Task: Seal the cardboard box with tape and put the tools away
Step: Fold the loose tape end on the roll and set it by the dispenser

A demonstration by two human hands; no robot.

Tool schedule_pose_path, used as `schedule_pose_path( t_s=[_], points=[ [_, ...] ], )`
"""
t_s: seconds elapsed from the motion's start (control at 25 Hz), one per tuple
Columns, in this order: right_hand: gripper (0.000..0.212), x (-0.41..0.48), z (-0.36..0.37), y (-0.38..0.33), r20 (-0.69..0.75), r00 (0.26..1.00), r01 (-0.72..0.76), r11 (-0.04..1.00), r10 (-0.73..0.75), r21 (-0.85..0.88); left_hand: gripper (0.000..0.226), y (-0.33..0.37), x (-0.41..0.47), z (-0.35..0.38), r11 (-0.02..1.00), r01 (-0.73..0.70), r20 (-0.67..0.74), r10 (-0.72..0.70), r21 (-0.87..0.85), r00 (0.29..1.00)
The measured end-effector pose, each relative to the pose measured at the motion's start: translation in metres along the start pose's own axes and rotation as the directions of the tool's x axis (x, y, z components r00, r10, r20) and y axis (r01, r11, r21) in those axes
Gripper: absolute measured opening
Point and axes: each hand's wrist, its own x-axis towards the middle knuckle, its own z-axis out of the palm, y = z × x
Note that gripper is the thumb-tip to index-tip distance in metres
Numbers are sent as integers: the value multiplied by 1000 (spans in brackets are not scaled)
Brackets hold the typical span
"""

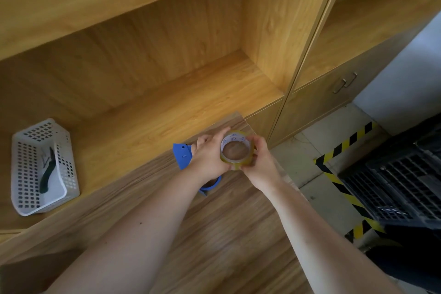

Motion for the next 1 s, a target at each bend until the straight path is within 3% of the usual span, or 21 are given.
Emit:
schedule_pose_path(
  t_s=[0.32,0.52,0.76,1.0],
  points=[
    [69,0,3,5,-38,998,53,990,-59,-131,92,-3,2,-1,989,-101,-20,104,112,994],
    [66,-10,-3,-3,-99,994,32,979,-52,-200,80,-7,-6,-7,990,-138,-71,140,40,988],
    [53,-26,-3,-17,-49,987,129,928,-155,-348,68,-17,-29,-18,981,-192,-137,189,-12,972],
    [43,-56,2,-35,-30,988,139,947,-154,-291,59,-27,-74,-30,990,-138,-100,133,-40,986]
  ],
)
